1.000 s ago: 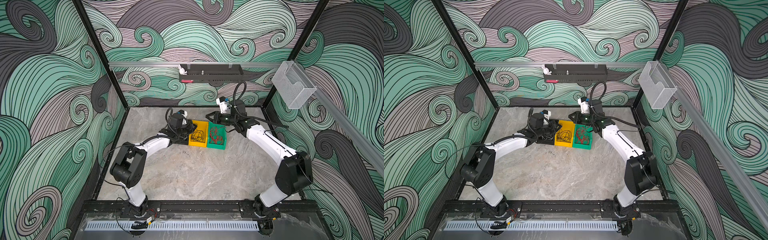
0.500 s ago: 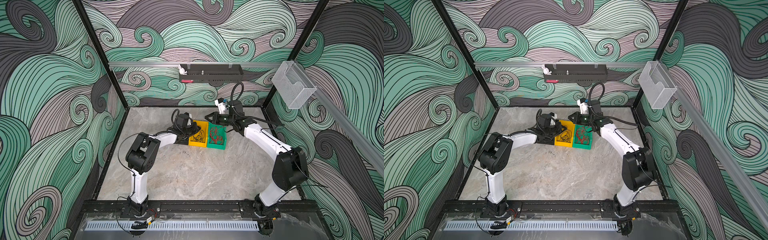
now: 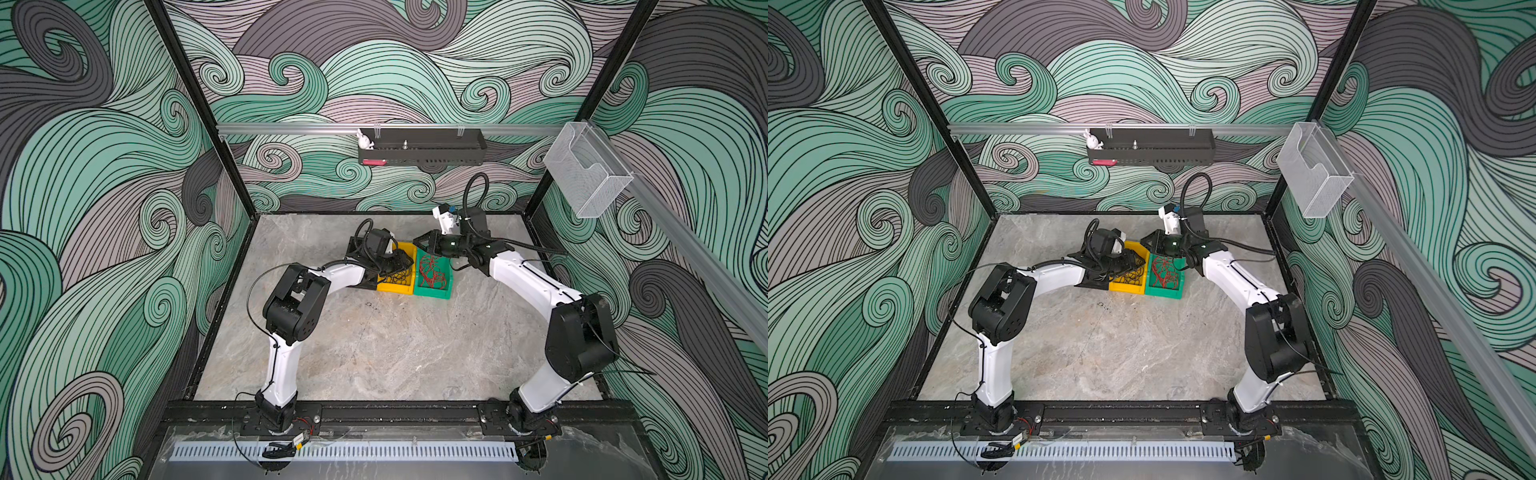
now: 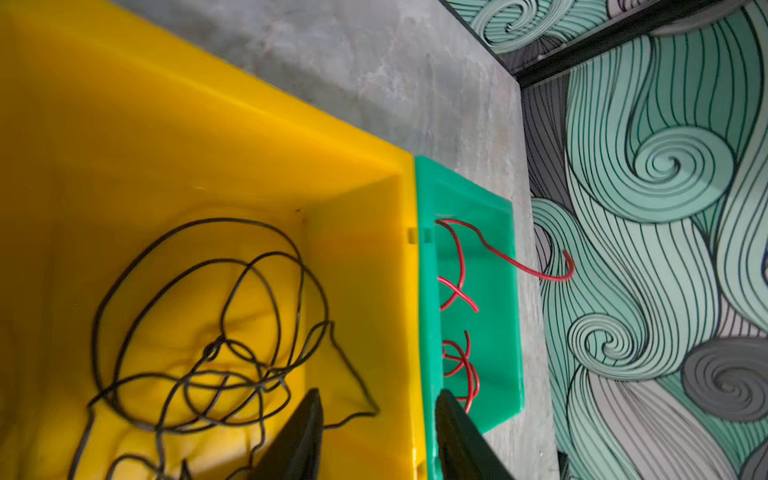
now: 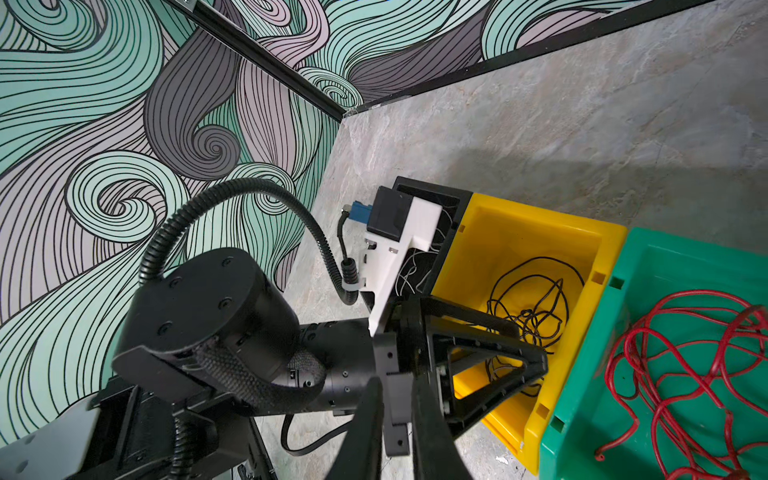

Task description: Untangle the cables

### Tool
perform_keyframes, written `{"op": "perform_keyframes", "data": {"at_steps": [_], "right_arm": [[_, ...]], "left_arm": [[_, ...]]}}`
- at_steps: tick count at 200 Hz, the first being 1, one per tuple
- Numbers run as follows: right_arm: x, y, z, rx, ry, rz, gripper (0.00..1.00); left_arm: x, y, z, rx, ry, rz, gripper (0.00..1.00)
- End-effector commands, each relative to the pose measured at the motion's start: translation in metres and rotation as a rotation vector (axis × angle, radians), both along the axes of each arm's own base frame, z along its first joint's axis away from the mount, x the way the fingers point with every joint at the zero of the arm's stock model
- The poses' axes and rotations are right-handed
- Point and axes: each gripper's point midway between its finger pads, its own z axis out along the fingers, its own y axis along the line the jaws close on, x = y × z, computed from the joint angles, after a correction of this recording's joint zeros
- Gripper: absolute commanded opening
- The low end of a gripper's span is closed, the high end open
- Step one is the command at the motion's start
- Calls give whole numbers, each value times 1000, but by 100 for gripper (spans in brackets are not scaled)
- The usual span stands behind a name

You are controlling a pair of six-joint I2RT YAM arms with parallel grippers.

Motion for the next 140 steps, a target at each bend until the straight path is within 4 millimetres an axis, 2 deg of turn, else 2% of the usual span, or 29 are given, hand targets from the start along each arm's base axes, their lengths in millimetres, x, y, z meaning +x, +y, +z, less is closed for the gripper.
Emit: {"op": "perform_keyframes", "data": {"at_steps": [1,34,64,86,102,107,130,140], "right_arm": [[-8,-4,21,21,-49,3,16],[-17,-11,21,8,-52,-9,17],[-29,-26,13,-44,-51,-47,18],[-39,-40,-1,-106,-38,-81,20],[-48,-52,-13,-147,-25,-113,27],[-50,-56,-16,-158,-23,-125,28],[-61,-77,-36,-217,-14,-197,39],[-64,-86,-41,-241,-15,-233,44]], "left_arm": [[1,23,42,46,-82,54,75],[-10,38,84,44,-166,79,76],[-32,59,106,51,-217,108,75],[-52,76,122,58,-257,121,75],[-69,93,113,112,-247,134,75],[-76,102,118,122,-257,153,75],[-103,140,100,210,-250,232,75],[-114,157,98,244,-276,262,75]]}}
